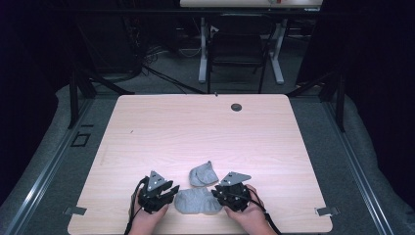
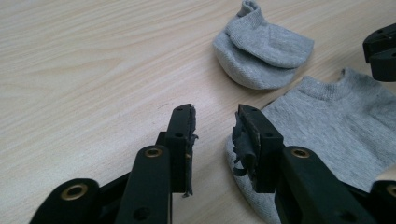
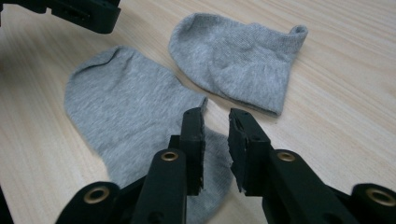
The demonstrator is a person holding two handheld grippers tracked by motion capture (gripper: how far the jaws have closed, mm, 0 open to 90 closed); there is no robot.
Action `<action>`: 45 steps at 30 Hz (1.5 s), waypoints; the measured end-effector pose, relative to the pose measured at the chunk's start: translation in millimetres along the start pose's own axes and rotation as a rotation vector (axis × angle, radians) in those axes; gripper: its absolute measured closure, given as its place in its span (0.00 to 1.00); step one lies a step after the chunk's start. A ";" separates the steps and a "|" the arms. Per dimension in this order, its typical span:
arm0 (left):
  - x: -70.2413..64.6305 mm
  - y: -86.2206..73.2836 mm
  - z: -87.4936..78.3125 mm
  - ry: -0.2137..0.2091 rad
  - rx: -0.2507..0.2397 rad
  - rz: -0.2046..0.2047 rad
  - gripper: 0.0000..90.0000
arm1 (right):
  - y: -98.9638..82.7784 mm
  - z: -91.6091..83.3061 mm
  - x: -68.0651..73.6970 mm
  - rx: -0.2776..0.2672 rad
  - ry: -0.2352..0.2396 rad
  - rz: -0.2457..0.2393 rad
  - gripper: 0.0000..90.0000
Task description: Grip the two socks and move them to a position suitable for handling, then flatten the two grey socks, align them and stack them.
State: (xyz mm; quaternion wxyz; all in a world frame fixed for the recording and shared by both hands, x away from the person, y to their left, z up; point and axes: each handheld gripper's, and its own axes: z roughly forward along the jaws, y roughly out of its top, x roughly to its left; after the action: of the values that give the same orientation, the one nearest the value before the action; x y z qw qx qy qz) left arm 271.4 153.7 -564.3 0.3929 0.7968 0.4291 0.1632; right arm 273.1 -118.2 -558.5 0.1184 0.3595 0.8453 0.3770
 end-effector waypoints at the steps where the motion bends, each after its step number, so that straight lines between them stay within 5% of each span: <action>1: 0.7 0.3 0.5 -0.007 0.003 0.000 0.71 | 0.9 1.4 -0.9 -0.004 0.001 0.004 0.82; 17: -0.5 8.5 9.3 -0.018 -0.003 0.006 0.66 | 34.0 21.9 -8.3 0.000 -0.025 -0.004 0.83; 33: 3.3 9.5 9.4 -0.010 -0.015 -0.005 0.65 | 47.2 56.7 7.9 0.056 -0.070 -0.055 0.80; 45: 2.7 13.0 10.8 -0.011 -0.019 -0.006 0.65 | 47.7 60.4 9.0 0.064 -0.094 -0.029 0.99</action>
State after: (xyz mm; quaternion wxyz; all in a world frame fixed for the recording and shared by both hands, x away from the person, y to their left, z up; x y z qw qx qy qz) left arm 286.7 146.4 -561.4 0.4032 0.7925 0.4280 0.1617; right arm 319.8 -56.8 -565.0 0.1518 0.3680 0.8557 0.3307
